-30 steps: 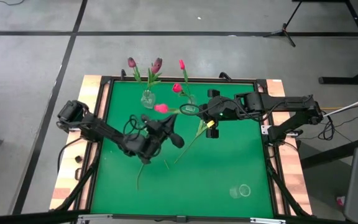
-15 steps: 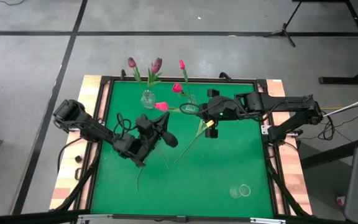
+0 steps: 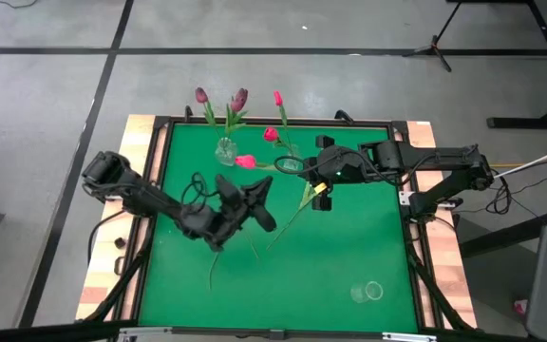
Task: Sort flowers into vase by color
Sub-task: Put the red tulip into the top right transparent vase
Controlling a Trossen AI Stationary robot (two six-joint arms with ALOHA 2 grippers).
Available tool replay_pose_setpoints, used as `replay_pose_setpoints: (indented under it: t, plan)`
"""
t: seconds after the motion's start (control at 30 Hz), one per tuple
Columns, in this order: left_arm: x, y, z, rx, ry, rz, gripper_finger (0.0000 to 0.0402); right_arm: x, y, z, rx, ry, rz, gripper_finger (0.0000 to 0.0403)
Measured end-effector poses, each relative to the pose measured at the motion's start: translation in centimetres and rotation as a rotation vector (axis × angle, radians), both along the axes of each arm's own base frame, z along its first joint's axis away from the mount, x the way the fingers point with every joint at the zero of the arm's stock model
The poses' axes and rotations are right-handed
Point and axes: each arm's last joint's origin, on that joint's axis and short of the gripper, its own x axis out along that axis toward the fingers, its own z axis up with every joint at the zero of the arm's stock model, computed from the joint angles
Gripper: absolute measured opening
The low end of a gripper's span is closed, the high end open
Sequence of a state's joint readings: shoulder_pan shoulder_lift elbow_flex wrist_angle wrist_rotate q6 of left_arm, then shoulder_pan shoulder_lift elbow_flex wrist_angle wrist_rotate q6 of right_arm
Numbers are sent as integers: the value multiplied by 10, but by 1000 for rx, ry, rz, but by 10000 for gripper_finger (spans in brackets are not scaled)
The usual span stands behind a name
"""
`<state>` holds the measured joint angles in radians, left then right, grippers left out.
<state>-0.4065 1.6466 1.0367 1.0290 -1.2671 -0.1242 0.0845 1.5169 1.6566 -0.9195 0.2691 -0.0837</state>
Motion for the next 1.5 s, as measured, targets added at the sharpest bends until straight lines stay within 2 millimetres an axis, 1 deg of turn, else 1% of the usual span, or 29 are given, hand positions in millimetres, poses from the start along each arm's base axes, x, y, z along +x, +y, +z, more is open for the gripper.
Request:
replay_pose_setpoints:
  t: [0.07,0.17,0.3,0.43,0.53,0.67,0.77,0.87,0.97,1.07,1.17,1.23,1.27,1.33,1.43,1.5]
  plan:
    - [-5,-6,3,-26,-15,28,0,0,0,0,0,0,0,16]
    - [-8,-11,4,-19,-4,24,0,0,0,0,0,0,0,16]
    - [-11,-10,9,-29,-31,21,0,0,0,0,1,0,0,16]
    - [-18,-9,20,-34,-63,-3,0,0,0,0,0,-1,0,16]
    - [-23,-9,29,7,-70,-58,0,0,0,0,0,-1,0,16]
    - [-27,-8,35,124,42,-68,0,0,0,0,0,-2,0,16]
    - [-29,-4,39,153,80,-55,0,0,0,0,-1,-2,-1,17]
    - [-36,0,47,199,146,-53,0,0,0,0,-1,-3,-2,17]
    - [-44,10,57,274,212,-113,0,0,0,1,-4,-8,-5,17]
    - [-54,25,64,274,229,-247,0,2,0,2,-3,-26,-6,17]
    - [-64,46,58,146,268,-485,0,3,0,4,-1,-51,-6,17]
    - [-69,61,49,15,334,-584,0,4,0,4,0,-60,-6,17]
    - [-71,68,45,-29,366,-608,0,4,0,4,-1,-60,-6,17]
    - [-74,77,43,-61,407,-627,0,4,0,4,-7,-62,-14,17]
    - [-78,83,42,-71,440,-593,0,5,-1,6,-11,-78,-28,17]
    - [-77,84,41,-124,410,-578,0,6,0,7,-6,-102,-32,17]
